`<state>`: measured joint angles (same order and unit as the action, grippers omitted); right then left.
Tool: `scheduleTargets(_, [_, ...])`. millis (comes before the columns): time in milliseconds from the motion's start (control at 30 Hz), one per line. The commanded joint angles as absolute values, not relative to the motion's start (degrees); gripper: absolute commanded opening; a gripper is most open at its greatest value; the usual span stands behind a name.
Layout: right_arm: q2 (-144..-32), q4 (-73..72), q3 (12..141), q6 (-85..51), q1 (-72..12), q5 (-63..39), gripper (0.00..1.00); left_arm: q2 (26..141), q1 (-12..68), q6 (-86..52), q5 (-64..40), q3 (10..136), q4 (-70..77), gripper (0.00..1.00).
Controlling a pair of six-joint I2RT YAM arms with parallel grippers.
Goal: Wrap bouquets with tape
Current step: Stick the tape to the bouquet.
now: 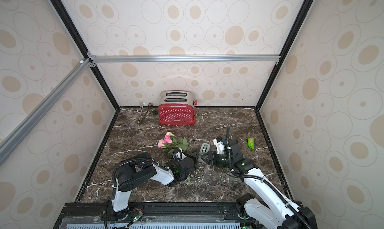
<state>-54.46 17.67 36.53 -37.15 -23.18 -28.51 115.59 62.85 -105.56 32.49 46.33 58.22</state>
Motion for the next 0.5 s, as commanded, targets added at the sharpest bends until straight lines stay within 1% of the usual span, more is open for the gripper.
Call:
scheduleTargets(0, [-57.2,25.9,40.5,-24.7,-23.3,-21.9,0.50,114.7,63.3,-105.6,33.5,47.2,59.1,0.00])
scheduleTargets(33, [-58.3,25.1,40.8,-23.1,-23.3,-21.0,0.45,114.7,63.3,-105.5,33.4,47.3,59.1,0.00])
scheduleTargets(100, [-60.4,23.5,41.4,-21.8,-23.3,-19.8,0.40,114.7,63.3,-105.5,33.3,47.3,59.0,0.00])
scheduleTargets(133, [-61.6,21.7,41.3,-21.5,-23.2,-19.7,0.36,114.7,63.2,-105.5,33.2,47.3,58.9,0.00])
scheduleTargets(267, [-63.4,15.7,39.6,-20.0,-23.4,-18.0,0.37,114.6,63.2,-105.6,33.2,47.1,58.9,0.00])
scheduleTargets(467, [-64.7,12.3,37.7,-17.8,-23.4,-15.5,0.38,114.6,63.2,-105.5,33.1,47.1,58.6,0.00])
